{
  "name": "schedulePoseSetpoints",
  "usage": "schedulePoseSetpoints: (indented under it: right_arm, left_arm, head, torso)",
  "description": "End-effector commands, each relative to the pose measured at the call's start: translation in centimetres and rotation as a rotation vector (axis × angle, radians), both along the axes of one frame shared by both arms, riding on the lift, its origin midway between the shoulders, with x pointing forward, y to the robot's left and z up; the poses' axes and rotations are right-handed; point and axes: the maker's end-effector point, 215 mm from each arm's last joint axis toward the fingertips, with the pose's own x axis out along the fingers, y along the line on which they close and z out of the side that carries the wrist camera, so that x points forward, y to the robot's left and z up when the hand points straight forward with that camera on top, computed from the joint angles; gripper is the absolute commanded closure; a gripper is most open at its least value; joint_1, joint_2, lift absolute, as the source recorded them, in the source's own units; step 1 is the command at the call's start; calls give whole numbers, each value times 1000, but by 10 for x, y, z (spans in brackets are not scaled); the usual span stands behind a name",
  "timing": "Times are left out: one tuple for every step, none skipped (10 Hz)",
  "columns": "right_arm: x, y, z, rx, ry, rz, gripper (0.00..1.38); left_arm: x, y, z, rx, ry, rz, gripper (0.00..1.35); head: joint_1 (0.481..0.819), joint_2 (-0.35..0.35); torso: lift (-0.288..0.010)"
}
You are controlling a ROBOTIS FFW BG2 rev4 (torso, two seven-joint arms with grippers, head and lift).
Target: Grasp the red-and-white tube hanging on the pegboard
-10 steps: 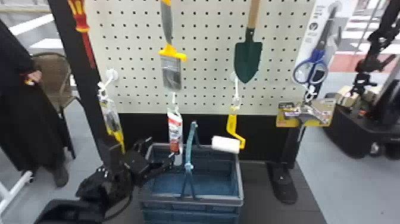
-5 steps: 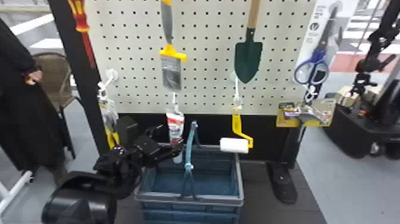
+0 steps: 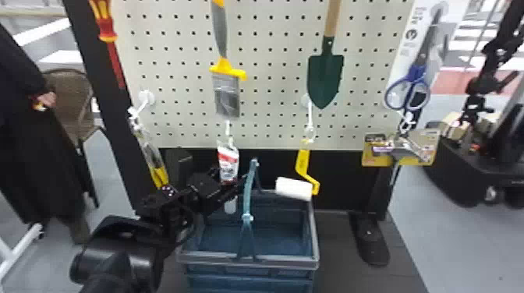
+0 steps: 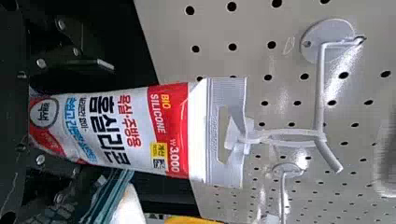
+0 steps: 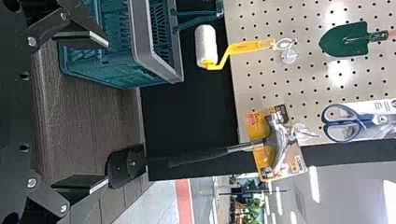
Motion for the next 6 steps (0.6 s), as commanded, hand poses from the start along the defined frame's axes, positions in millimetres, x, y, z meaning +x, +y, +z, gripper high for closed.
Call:
schedulePoseSetpoints:
  right_arm:
    - [-1, 0, -1, 0, 3, 0, 262]
    - [-1, -1, -1, -1, 3, -1, 262]
    - [0, 0, -1, 0, 0, 0, 262]
    - [0, 0, -1, 0, 0, 0, 262]
    - [-1, 0, -1, 0, 3, 0, 262]
    - [-1, 0, -1, 0, 3, 0, 262]
  left_arm:
    - [-3, -1, 3, -13, -20, -1, 1214]
    - [-5, -2, 2, -14, -19, -2, 1214]
    - [-7, -4, -1, -18, -15, -3, 1214]
    - [-11, -6, -6, -28, -3, -5, 1214]
    - [-13, -7, -9, -31, 2, -6, 1214]
    - [-14, -7, -9, -33, 3, -7, 1214]
  head:
    - [549, 0]
    - [549, 0]
    - [549, 0]
    - [549, 0]
    - [549, 0]
    - [549, 0]
  torso:
    - [-100]
    - [-100]
    - [-100]
    - [-100]
    - [-100]
    - [-100]
